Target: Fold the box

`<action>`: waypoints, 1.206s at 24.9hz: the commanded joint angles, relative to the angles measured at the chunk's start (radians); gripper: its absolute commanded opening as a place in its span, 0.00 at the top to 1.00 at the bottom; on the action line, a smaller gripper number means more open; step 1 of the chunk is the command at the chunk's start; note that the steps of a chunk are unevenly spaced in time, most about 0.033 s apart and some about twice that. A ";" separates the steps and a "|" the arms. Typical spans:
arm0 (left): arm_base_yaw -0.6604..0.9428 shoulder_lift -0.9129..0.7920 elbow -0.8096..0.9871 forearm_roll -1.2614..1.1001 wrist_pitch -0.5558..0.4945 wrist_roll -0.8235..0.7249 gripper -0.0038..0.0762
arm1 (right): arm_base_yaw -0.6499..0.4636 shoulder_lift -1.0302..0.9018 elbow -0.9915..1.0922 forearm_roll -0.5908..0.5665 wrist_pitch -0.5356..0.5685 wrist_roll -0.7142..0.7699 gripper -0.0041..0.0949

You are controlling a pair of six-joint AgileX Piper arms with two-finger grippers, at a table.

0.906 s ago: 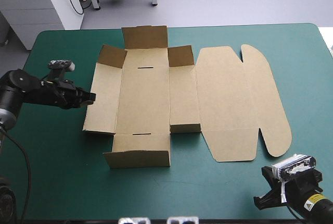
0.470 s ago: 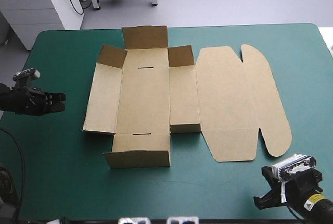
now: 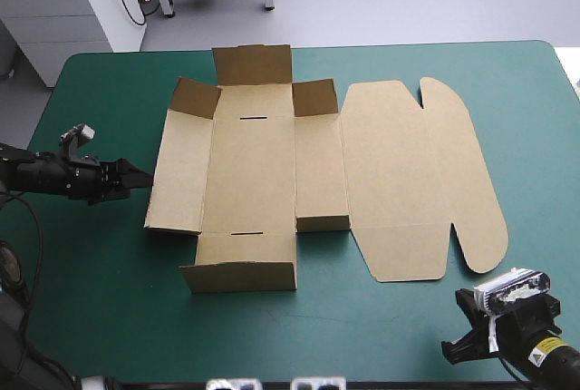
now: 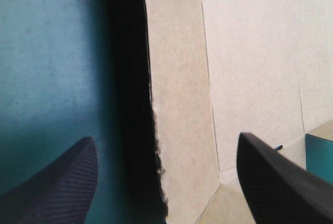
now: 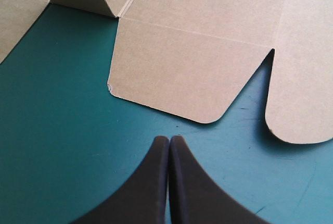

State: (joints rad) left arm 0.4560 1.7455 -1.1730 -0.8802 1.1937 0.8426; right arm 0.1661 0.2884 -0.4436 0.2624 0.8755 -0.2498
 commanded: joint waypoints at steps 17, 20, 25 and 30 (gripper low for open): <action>-0.174 0.170 -0.030 -0.125 0.055 0.019 0.40 | -0.002 0.013 -0.024 0.009 -0.063 -0.002 0.98; -0.170 0.172 -0.030 -0.122 0.055 -0.027 0.79 | -0.002 0.013 -0.024 0.009 -0.063 -0.002 0.98; -0.170 0.170 -0.031 -0.189 0.095 -0.004 0.96 | -0.002 0.013 -0.024 0.009 -0.063 -0.002 0.98; -0.258 0.134 -0.142 -0.176 0.100 0.022 0.96 | -0.002 0.013 -0.024 0.011 -0.063 -0.002 0.98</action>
State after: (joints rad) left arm 0.2469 1.9528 -1.2437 -1.0152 1.2086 0.8495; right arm 0.1661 0.2884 -0.4405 0.2624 0.8724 -0.2498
